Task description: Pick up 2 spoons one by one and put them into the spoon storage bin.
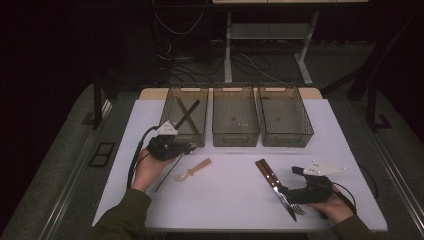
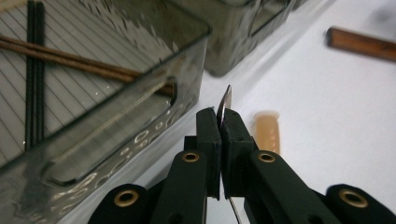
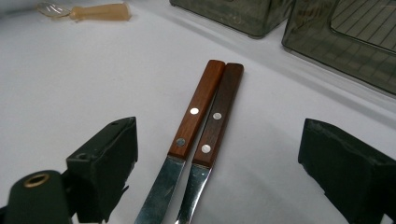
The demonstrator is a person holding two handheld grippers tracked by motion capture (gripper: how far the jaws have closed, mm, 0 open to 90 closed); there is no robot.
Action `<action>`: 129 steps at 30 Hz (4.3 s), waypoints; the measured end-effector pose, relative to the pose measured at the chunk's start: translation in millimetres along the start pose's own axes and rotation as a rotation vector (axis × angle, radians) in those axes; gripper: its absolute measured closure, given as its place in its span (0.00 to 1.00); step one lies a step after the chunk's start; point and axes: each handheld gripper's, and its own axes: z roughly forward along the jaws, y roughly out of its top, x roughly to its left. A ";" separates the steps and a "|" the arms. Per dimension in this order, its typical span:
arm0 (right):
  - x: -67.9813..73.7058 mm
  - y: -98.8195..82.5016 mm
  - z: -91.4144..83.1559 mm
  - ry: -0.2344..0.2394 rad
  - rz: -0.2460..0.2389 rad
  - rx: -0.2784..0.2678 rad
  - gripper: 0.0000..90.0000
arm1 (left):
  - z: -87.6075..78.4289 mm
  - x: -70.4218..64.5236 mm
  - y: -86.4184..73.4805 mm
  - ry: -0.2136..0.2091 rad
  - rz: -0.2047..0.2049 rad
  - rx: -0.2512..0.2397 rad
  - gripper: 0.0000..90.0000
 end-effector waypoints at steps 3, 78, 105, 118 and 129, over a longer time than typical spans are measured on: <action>-1.0 -0.2 -1.1 -0.003 0.004 -0.002 0.13 | -0.5 -1.6 6.4 -0.002 0.008 0.006 0.97; -2.0 2.4 -8.7 0.015 -0.015 -0.048 0.13 | 161.4 16.4 176.6 0.137 0.026 -0.048 0.79; -3.4 2.7 -6.1 0.002 -0.019 -0.036 0.13 | 68.1 -13.8 127.8 -0.051 0.044 -0.136 0.36; 0.4 3.0 -4.4 0.017 -0.012 -0.050 0.13 | 36.7 -33.0 78.1 -0.077 0.088 -0.106 0.27; 2.1 2.6 -2.6 0.020 -0.025 -0.035 0.13 | 26.6 -47.1 33.5 -0.080 0.114 -0.052 0.33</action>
